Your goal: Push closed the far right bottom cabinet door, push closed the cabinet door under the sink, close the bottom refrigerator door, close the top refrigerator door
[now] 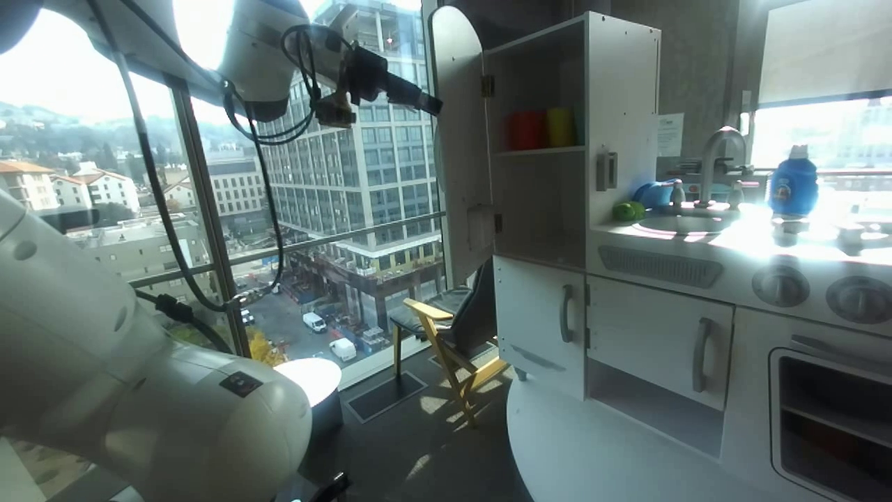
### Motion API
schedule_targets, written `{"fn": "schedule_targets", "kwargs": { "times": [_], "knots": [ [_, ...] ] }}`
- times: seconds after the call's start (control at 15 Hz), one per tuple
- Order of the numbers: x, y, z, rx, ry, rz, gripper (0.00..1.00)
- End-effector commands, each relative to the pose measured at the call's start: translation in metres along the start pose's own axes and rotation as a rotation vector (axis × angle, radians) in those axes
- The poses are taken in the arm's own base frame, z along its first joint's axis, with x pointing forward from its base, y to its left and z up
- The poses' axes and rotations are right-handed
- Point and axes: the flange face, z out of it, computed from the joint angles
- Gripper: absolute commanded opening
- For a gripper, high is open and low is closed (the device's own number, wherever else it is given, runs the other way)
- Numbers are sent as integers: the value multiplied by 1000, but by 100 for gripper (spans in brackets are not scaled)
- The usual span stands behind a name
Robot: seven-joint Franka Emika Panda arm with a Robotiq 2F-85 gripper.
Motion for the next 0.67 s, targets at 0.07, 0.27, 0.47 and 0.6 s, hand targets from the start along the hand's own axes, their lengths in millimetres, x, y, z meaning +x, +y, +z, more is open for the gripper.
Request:
{"fn": "schedule_targets", "kwargs": {
  "times": [0.07, 0.27, 0.47, 0.6],
  "knots": [
    [16, 1, 39, -22, 58, 37, 100],
    [29, 6, 62, -81, 74, 42, 100],
    [39, 1, 83, -71, 92, 58, 100],
    [45, -8, 94, -47, 114, 46, 100]
  ]
}}
